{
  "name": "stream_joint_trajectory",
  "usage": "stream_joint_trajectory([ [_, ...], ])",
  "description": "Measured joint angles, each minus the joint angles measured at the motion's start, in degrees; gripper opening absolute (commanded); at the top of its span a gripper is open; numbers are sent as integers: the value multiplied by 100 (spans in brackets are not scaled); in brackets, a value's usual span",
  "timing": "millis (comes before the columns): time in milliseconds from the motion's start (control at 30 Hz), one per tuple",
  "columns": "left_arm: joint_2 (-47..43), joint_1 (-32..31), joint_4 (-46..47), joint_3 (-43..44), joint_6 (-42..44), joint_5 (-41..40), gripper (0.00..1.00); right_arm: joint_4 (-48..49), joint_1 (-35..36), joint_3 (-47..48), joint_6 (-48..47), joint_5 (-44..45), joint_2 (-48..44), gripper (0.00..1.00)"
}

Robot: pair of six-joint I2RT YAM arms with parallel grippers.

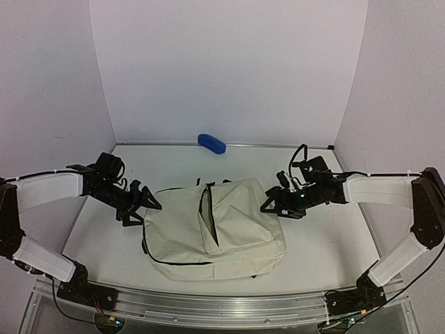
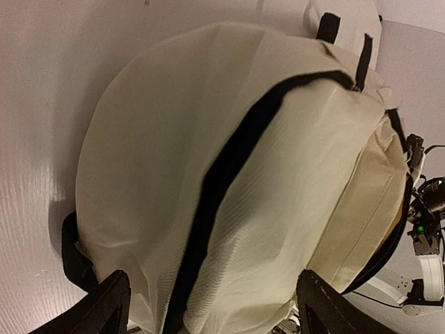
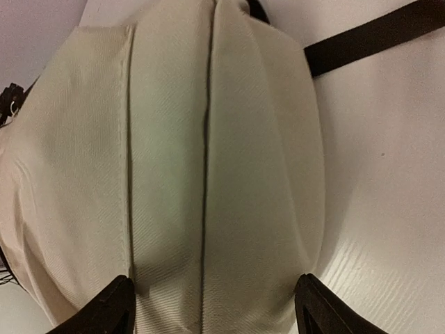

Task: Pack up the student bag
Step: Adjust the student bag at the center of the board.

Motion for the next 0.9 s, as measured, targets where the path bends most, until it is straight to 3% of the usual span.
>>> stream_joint_trajectory([
  [67, 31, -133, -67, -102, -30, 58, 66, 58, 175, -41, 53, -5, 0, 52],
  [167, 182, -426, -81, -103, -63, 67, 41, 233, 283, -67, 211, 25, 0, 11],
  [200, 256, -536, -46, -101, -87, 59, 34, 283, 299, -73, 251, 60, -1, 2],
  [367, 684, -1045, 276, -19, -177, 35, 15, 496, 418, -61, 570, 702, -118, 0],
  [600, 1873, -1774, 824, 950, -214, 151, 14, -129, 110, 451, 321, 2363, -89, 0],
  [733, 2787, -2180, 1313, 1935, -147, 360, 20, -411, -425, 1223, -134, 3231, 550, 0],
  [833, 3414, -2358, 1691, 2649, -92, 518, 36, -463, -781, 2101, -516, 3838, 1347, 1],
  [900, 3814, -2407, 1904, 3157, -134, 623, 49, -435, -952, 2746, -734, 4109, 1902, 14],
])
